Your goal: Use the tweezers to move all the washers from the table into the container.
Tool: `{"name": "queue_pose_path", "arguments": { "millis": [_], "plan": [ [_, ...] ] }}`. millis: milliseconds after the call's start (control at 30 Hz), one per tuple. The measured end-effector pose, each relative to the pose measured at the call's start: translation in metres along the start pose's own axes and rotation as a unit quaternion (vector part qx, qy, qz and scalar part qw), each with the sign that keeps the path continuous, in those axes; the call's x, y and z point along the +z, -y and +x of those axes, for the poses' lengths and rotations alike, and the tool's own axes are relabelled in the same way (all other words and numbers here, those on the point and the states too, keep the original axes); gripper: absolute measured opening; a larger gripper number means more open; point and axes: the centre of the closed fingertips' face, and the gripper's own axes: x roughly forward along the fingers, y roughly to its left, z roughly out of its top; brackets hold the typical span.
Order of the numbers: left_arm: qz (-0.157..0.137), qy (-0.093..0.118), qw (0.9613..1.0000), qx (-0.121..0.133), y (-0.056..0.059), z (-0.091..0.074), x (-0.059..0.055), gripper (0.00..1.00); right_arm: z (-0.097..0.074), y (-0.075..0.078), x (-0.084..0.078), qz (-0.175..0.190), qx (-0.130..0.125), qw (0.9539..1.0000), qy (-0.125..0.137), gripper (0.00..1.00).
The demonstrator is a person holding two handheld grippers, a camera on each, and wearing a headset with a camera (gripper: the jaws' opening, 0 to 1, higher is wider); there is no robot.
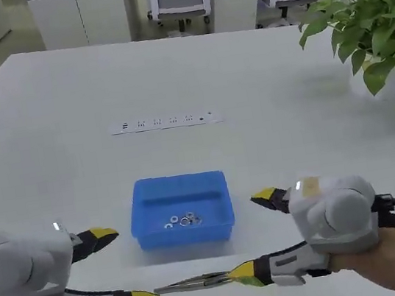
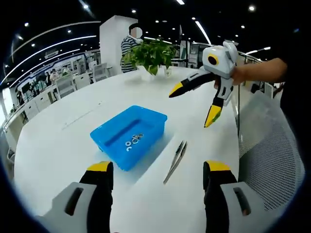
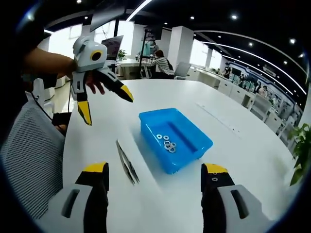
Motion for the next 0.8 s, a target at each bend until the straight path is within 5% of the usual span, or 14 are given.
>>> {"name": "queue_pose_path", "arguments": {
  "millis": [400,800],
  "plan": [
    [0.009,0.006,0.9999,0.009,0.006,-0.006,0.006,0.99,-0.024,-0.002,-0.009,0.033,-0.013,0.9993,0.016,1.00],
    [0.011,0.002,0.9999,0.000,0.009,-0.008,0.005,0.99,-0.030,-0.007,-0.015,0.030,-0.011,0.9994,0.010,1.00]
  ]
}}
